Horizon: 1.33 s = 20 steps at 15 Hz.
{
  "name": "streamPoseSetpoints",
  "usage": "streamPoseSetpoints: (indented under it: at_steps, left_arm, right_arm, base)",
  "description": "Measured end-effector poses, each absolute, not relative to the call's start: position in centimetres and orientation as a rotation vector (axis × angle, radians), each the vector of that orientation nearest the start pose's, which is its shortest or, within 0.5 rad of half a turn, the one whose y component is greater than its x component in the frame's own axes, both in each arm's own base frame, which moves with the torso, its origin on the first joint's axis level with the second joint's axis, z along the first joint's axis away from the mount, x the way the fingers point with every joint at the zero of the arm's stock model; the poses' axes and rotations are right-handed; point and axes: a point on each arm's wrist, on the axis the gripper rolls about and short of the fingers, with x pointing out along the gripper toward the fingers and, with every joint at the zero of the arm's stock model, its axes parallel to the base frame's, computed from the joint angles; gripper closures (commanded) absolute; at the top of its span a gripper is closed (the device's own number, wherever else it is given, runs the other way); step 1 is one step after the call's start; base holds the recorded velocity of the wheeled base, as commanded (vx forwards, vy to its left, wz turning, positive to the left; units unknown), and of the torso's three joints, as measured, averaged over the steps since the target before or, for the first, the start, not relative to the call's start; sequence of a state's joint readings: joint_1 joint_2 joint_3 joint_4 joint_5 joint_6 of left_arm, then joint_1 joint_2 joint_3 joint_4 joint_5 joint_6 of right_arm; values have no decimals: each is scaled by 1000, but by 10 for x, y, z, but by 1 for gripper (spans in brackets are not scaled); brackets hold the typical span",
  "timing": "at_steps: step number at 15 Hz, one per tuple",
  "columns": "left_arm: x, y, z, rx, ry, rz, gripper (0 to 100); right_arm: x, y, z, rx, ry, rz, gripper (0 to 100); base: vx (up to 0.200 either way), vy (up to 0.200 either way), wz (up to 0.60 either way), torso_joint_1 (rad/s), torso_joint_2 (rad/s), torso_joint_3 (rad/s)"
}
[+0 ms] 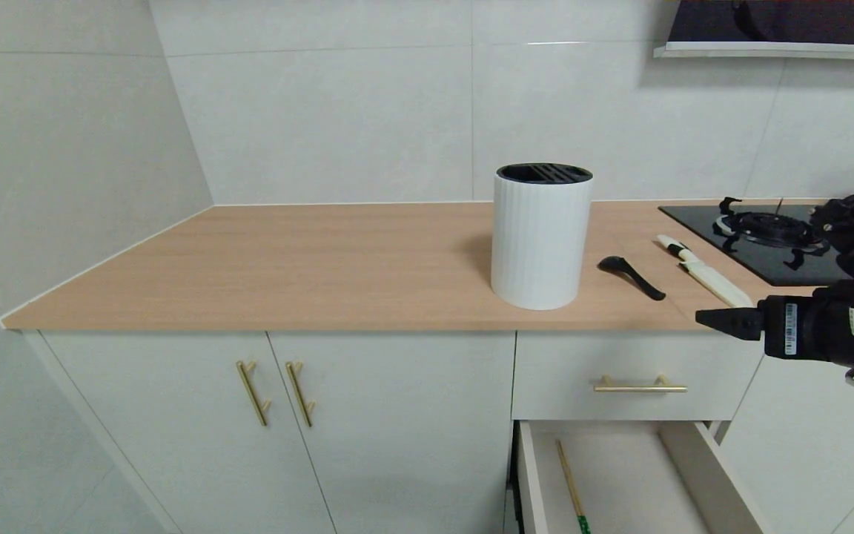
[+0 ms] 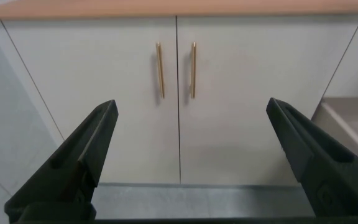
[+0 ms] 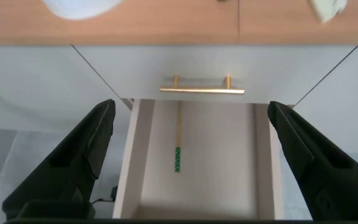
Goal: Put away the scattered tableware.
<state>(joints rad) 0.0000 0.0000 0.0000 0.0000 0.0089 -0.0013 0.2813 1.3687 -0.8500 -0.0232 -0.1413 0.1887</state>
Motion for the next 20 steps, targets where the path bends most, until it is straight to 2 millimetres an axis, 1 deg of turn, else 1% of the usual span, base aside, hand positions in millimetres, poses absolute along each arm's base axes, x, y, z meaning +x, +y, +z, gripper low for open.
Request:
streamPoseSetpoints:
  at_steps: [3,5,6,9,11,13,14,15,17,18,20]
  left_arm:
    - [-23,0,75,-1,0,8,0]
    - [-23,0,75,-1,0,9,0]
    - [-23,0,75,-1,0,9,0]
    - [-23,0,75,-1,0,9,0]
    - [-23,0,75,-1,0,9,0]
    - [-23,0,75,-1,0,9,0]
    - [-23,0,75,-1,0,9,0]
    - [-23,0,75,-1,0,9,0]
    - [-23,0,75,-1,0,9,0]
    - [-23,0,75,-1,0,9,0]
    - [-23,0,75,-1,0,9,0]
  right_arm:
    - [214,59,222,80,499,91,0]
    - [223,61,220,81,467,91,0]
    - [231,63,218,63,439,93,0]
    - [263,68,217,48,376,90,0]
    - [290,68,219,51,357,101,0]
    - [323,66,218,29,348,156,0]
    - [338,63,215,-2,347,180,0]
    - [352,61,206,-22,362,207,0]
    - [371,55,186,-44,405,248,0]
    - [380,49,174,-56,429,262,0]
    - [395,36,158,-55,457,265,0]
  base:
    - [0,0,0,110,-243,-146]
    - [0,0,0,16,-33,-16]
    - [0,0,0,0,0,0]
    - [0,0,0,0,0,0]
    - [0,0,0,0,0,0]
    - [0,0,0,0,0,0]
    - [0,0,0,0,0,0]
    - [0,0,0,0,0,0]
    - [0,0,0,0,0,0]
    - [0,0,0,0,0,0]
    - [0,0,0,0,0,0]
